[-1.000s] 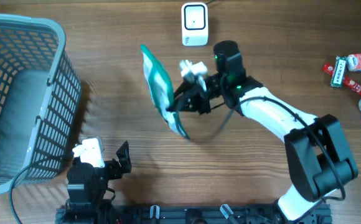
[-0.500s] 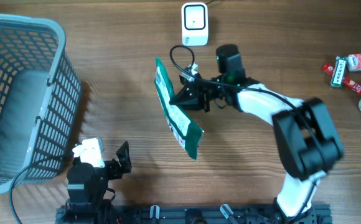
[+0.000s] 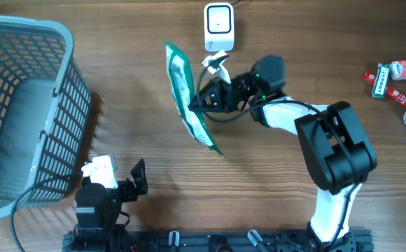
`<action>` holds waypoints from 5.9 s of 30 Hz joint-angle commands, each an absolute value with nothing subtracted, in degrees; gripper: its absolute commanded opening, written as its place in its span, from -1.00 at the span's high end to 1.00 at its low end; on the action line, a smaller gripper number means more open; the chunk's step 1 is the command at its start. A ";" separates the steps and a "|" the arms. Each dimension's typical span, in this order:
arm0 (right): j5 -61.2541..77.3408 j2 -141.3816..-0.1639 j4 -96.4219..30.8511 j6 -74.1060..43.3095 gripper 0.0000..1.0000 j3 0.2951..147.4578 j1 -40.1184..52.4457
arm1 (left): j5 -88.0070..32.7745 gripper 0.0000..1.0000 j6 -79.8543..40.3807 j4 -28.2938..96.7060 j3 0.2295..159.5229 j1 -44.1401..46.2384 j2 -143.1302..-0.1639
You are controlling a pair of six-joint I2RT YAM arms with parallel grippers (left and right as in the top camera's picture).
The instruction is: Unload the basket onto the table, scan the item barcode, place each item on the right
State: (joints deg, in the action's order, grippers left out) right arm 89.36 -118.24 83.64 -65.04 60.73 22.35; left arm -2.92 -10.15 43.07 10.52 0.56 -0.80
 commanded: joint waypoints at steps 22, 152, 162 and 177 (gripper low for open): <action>85.45 -116.68 62.92 -95.92 0.90 62.30 15.14 | -3.18 -1.00 -9.43 42.92 10.41 0.25 -0.38; 14.57 -61.65 -72.60 -4.51 -1.00 126.56 -8.58 | -3.18 -1.00 -9.43 42.92 10.41 0.25 -0.38; 14.61 -35.92 -44.58 -4.71 -0.99 86.80 -6.61 | -3.18 -1.00 -9.43 42.92 10.41 0.25 -0.38; 14.57 -0.21 5.34 -7.68 -1.00 15.57 -4.27 | -3.18 -1.00 -9.43 42.92 10.41 0.25 -0.38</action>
